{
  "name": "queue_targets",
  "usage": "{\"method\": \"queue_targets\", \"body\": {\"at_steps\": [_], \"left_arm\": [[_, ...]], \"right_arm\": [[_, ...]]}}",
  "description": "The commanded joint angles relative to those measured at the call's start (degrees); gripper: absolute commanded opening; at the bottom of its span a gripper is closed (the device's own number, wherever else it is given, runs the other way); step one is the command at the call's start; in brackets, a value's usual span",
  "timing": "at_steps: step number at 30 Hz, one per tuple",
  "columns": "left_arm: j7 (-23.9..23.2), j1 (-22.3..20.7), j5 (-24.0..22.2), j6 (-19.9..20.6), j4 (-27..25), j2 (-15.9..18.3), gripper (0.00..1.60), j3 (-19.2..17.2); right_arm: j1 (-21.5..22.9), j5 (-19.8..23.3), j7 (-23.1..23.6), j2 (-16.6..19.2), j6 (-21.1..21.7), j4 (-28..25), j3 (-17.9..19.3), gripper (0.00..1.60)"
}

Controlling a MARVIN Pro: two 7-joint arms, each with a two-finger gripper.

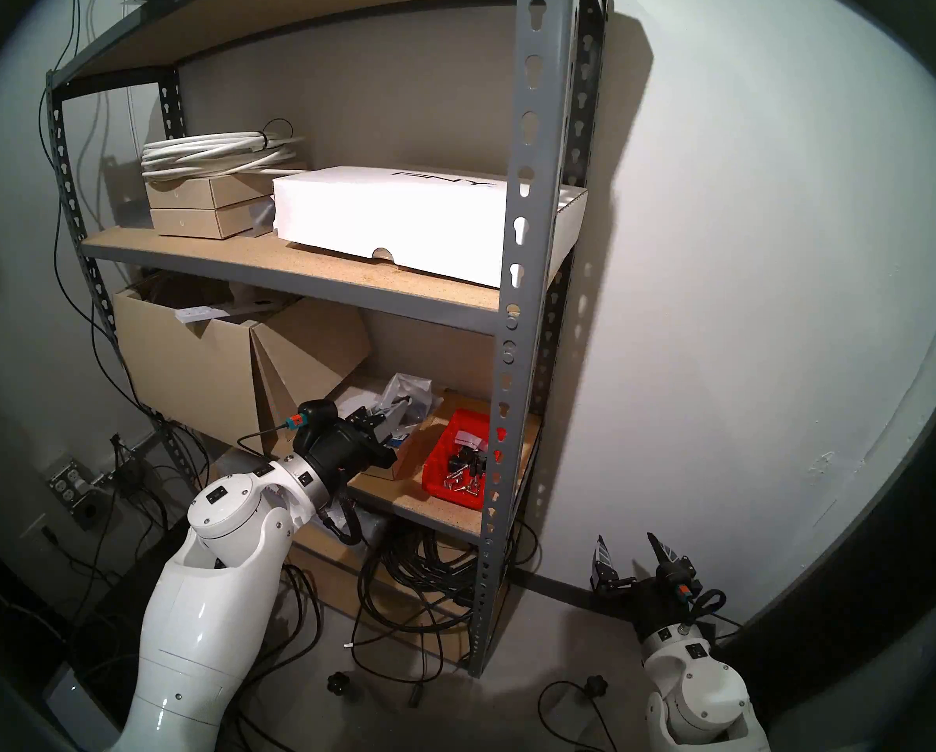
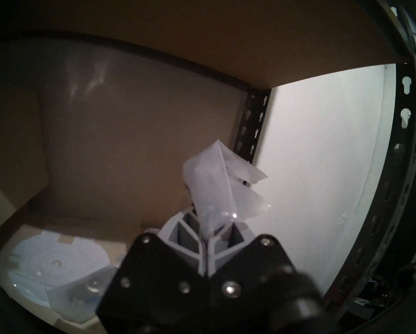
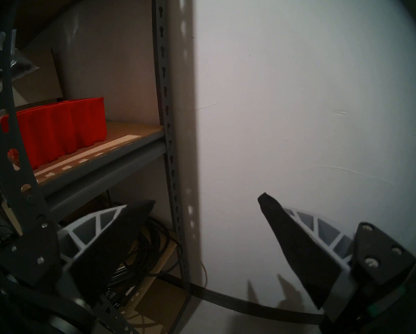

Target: Organize the rack shelf by putting things into a case

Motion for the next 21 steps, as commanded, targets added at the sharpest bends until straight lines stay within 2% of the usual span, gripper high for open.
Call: {"method": "queue_targets", "body": {"at_steps": [1,6,21], "left_arm": [[1.28,1.46,0.92,0.35,-3.77,-1.23,0.0,1.77],[3.31,1.48,2.97,0.14,-3.35,-2.52,0.0,4.09],[10.92,-3.26,8.59,-2.62,2.78,-7.82,0.0,10.07]], "right_arm": [[0.05,0.01,0.01,0.01,-0.11,-1.11,0.0,1.6],[0.04,0.01,0.01,0.01,-0.1,-1.11,0.0,1.6],[0.06,0.01,0.01,0.01,-0.13,-1.08,0.0,1.6]]}}
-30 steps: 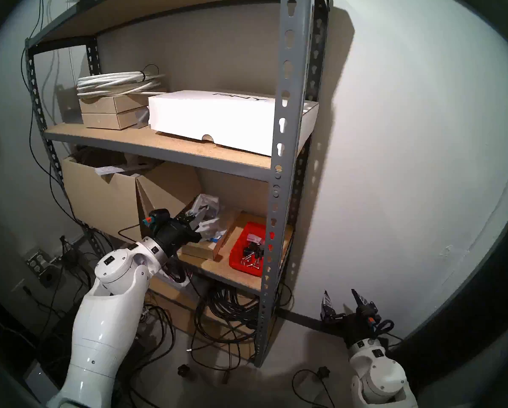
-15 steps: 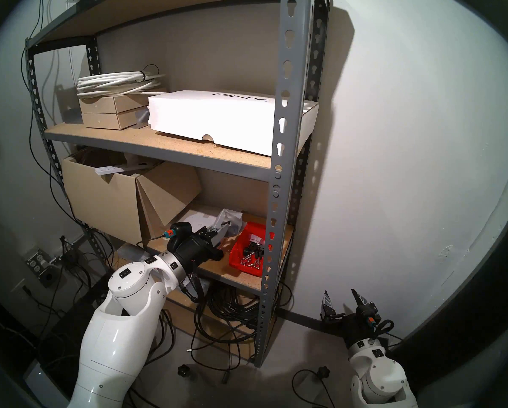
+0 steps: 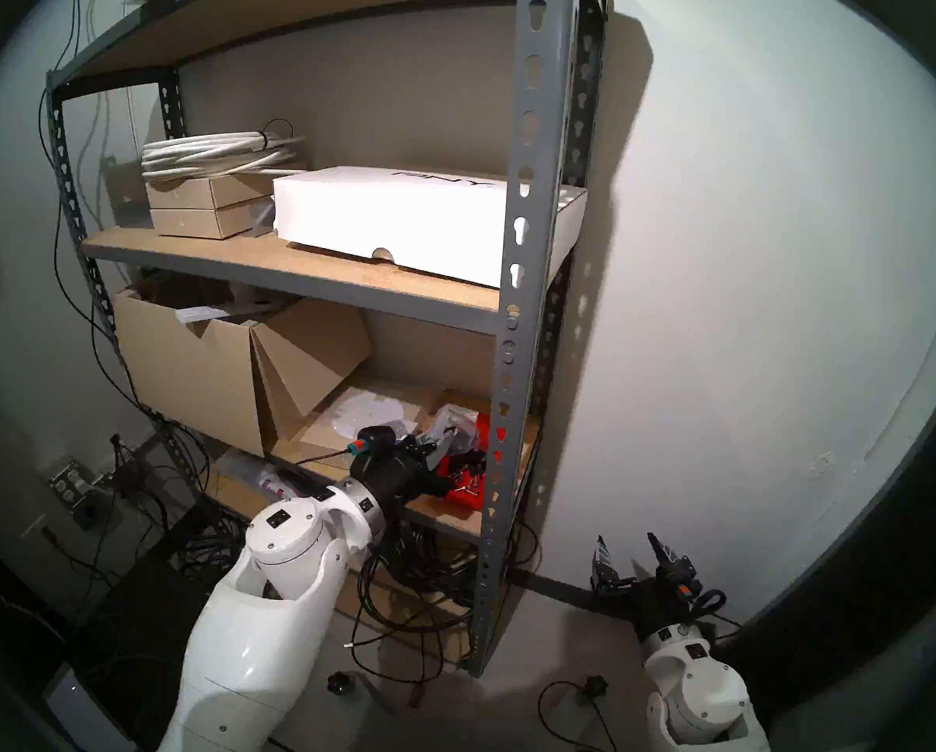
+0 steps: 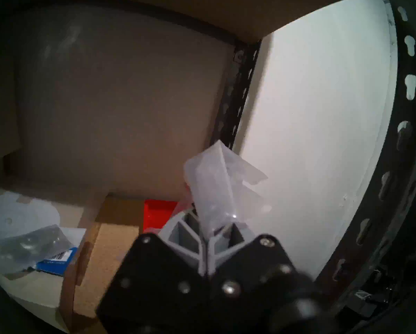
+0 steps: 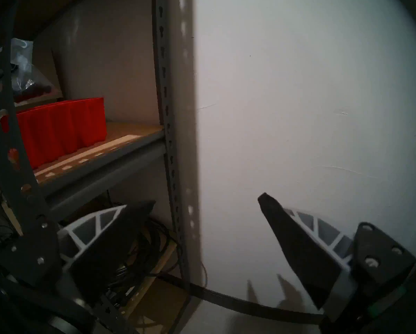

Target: Organize the rack shelf by putting things into a case

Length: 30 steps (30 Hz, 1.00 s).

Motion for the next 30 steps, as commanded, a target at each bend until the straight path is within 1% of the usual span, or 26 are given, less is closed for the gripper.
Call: {"method": "queue_targets", "body": {"at_steps": [1,4,8,14,28,29,30], "left_arm": [[2.96,-3.32,1.63,-2.39,1.14,-3.44,0.0,1.68],[4.41,-3.71,2.32,-3.06,1.64,-4.33,0.0,2.29],[5.23,-4.4,2.98,-3.45,2.68,-4.97,0.0,3.34],[7.81,-4.4,4.88,-4.79,3.92,-6.15,0.0,4.68],[8.63,-5.33,6.78,-5.82,5.6,-5.8,0.0,6.34],[8.72,-5.46,7.03,-5.85,5.83,-5.84,0.24,6.62],[8.78,-5.5,7.12,-5.87,5.91,-5.89,0.29,6.7]], "right_arm": [[0.06,0.01,0.01,0.01,-0.13,-1.08,0.0,1.6],[0.07,0.01,0.01,0.01,-0.14,-1.07,0.0,1.6],[0.06,0.01,0.01,0.01,-0.13,-1.08,0.0,1.6],[0.05,0.01,0.01,0.01,-0.11,-1.11,0.0,1.6],[0.04,0.01,0.0,0.01,-0.1,-1.12,0.0,1.6],[0.04,0.01,0.0,0.01,-0.1,-1.12,0.0,1.6],[0.04,0.01,0.0,0.01,-0.1,-1.12,0.0,1.6]]}}
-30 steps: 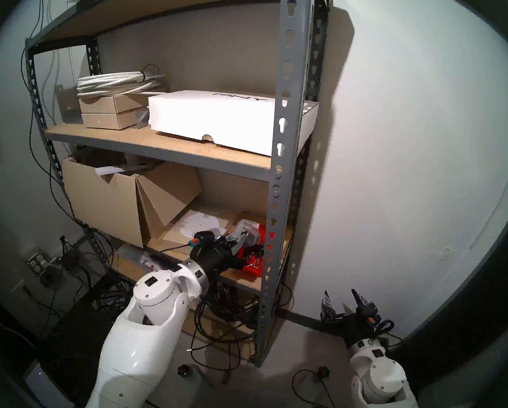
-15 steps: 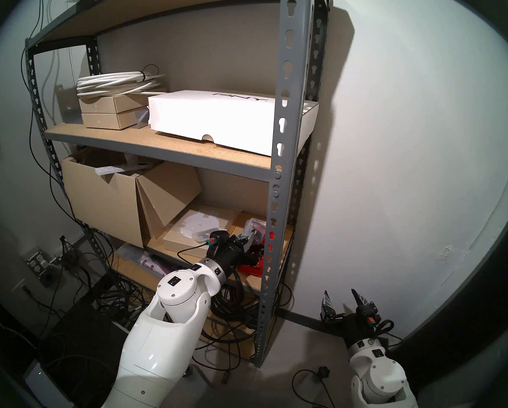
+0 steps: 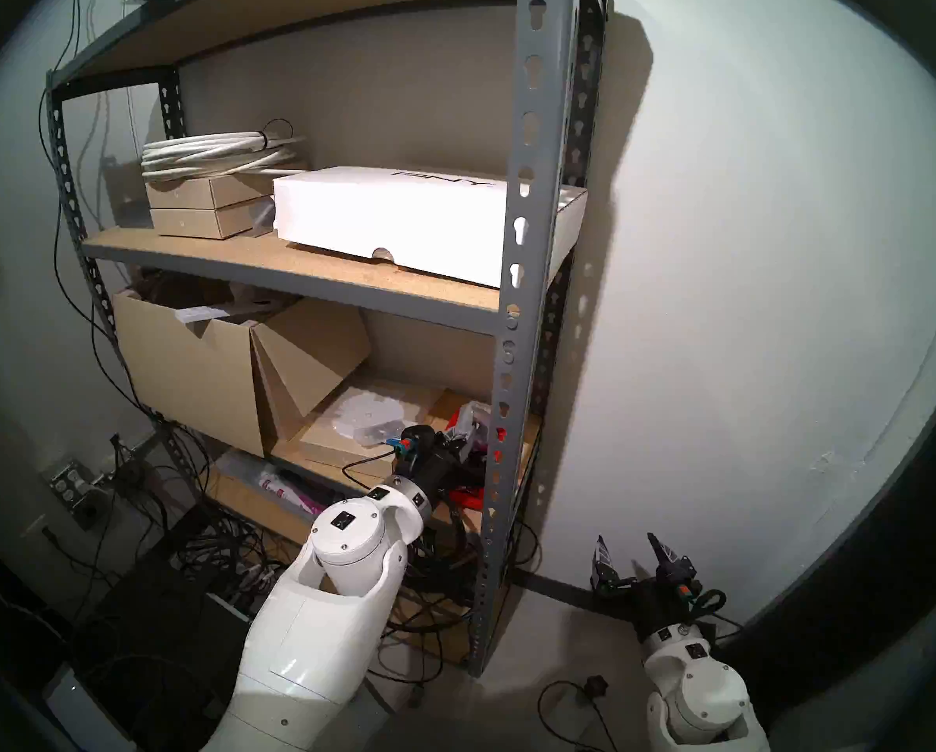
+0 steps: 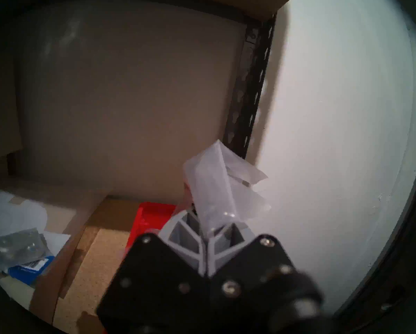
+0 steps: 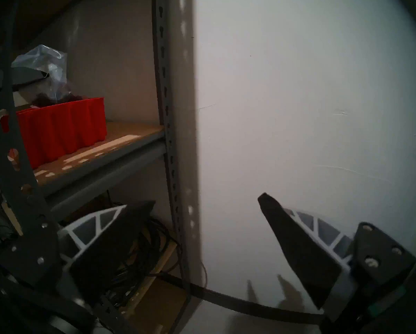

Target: Organize the rack shelf by putting things into a case

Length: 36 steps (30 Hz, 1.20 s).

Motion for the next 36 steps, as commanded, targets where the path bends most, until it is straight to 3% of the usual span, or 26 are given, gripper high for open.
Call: {"method": "queue_targets", "body": {"at_steps": [1,6,15,18,22,25,36], "left_arm": [[-0.86,-1.6,0.34,-0.99,-0.31,-0.67,0.36,1.3],[-0.7,-1.51,0.98,-1.83,-0.4,-0.89,0.61,1.67],[-1.26,-0.75,1.56,-1.44,-1.89,0.18,0.76,1.81],[-1.2,-0.22,1.64,-1.48,-2.14,0.38,1.1,1.59],[-1.0,0.31,1.47,-1.68,-2.57,0.6,1.14,1.01],[-1.34,0.77,1.09,-1.5,-3.46,1.25,1.32,0.52],[-2.48,3.41,-1.15,-0.72,-8.41,2.68,1.42,-1.85]], "right_arm": [[0.05,0.01,0.0,0.01,-0.1,-1.12,0.0,1.6],[0.05,0.01,0.0,0.01,-0.1,-1.11,0.0,1.6],[0.04,0.01,0.0,0.0,-0.09,-1.13,0.0,1.6],[0.04,0.0,0.0,0.0,-0.08,-1.14,0.0,1.6],[0.03,0.0,0.0,0.0,-0.08,-1.14,0.0,1.6],[0.04,0.01,0.0,0.0,-0.09,-1.13,0.0,1.6],[0.05,0.01,0.0,0.01,-0.1,-1.12,0.0,1.6]]}}
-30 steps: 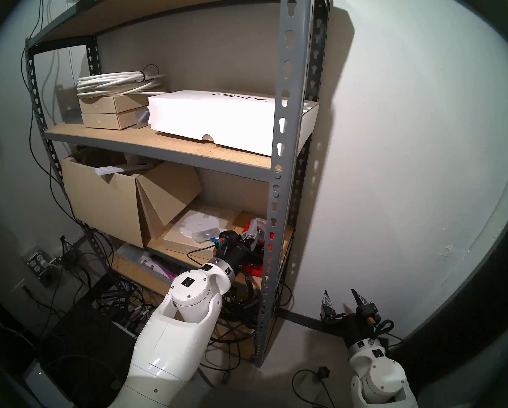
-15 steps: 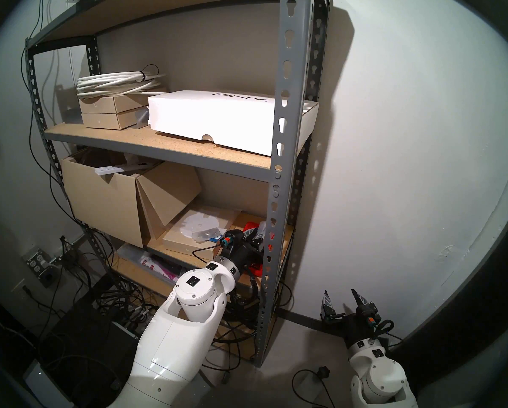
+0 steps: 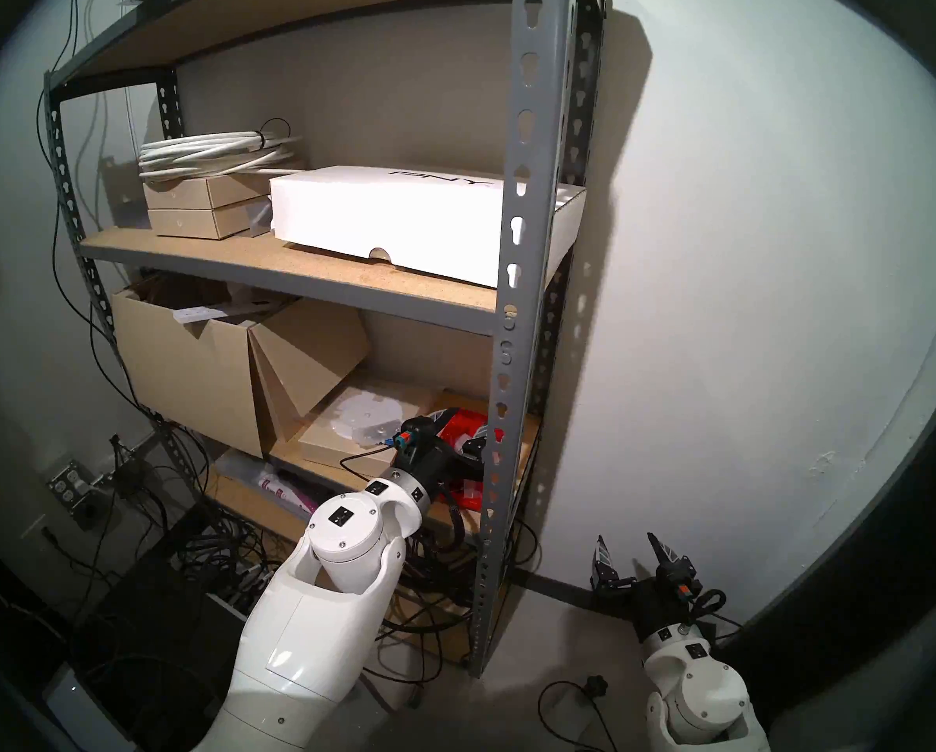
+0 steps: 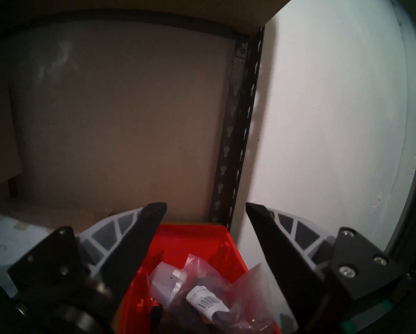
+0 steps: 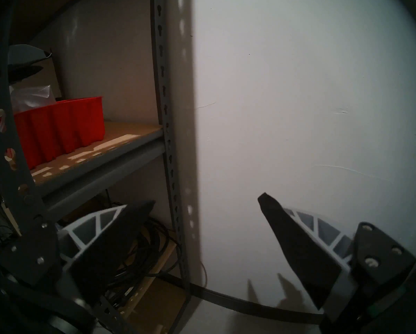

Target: Organize the rack shelf by putting things into a case

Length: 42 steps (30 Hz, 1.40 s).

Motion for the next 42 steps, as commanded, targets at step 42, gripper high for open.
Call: {"method": "queue_targets", "body": {"at_steps": [42], "left_arm": [[-16.21,10.55,-11.79,9.14,-14.68,14.19,1.22,-21.66]], "right_arm": [[0.02,0.01,0.0,0.0,-0.1,-1.11,-0.01,1.6]]}}
